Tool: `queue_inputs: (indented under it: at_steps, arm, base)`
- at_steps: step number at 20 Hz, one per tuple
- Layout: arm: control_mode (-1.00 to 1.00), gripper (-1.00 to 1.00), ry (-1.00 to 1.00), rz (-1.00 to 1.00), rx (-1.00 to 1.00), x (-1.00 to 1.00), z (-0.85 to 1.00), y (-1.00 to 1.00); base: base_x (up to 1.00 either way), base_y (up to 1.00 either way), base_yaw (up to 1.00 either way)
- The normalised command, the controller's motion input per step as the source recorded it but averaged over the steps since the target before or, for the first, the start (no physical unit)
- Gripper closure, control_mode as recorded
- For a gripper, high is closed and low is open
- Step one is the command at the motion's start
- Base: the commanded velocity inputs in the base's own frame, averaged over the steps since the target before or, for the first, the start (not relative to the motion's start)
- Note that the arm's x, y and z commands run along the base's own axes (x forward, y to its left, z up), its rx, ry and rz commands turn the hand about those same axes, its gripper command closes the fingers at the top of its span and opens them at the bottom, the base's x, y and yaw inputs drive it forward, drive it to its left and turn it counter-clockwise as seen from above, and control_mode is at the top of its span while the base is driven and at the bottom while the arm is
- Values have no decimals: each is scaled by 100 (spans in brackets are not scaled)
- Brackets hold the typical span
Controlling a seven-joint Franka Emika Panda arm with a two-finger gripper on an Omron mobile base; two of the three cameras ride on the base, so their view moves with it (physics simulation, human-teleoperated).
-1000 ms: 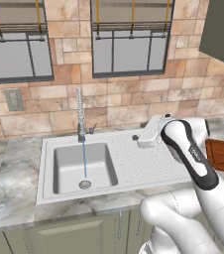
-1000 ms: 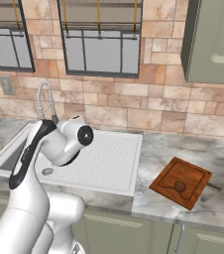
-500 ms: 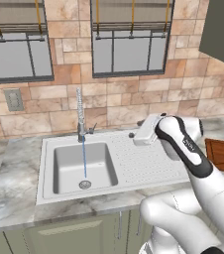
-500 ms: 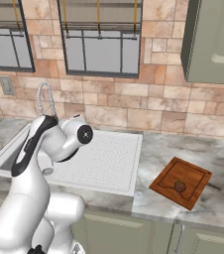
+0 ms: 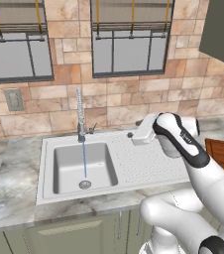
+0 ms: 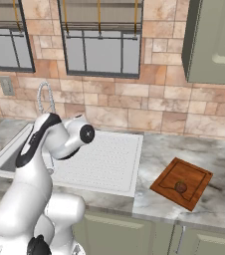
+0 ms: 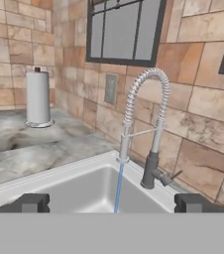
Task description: Pick the pear from the sink and place it on the cutting board to airdry. Then turn off the sink faucet.
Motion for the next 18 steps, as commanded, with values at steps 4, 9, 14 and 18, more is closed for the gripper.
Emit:
queue_inputs:
  at_steps: [4, 9, 14, 18]
  arm:
    - [-100, -100, 0, 0, 0, 10, -14, 6]
    - [-100, -100, 0, 0, 0, 13, -5, 2]
    - [-100, -100, 0, 0, 0, 10, -9, 8]
    - [-100, -100, 0, 0, 0, 10, -12, 12]
  base:
    - [0, 0, 0]
    - [0, 0, 0]
    - [0, 0, 0]
    - [0, 0, 0]
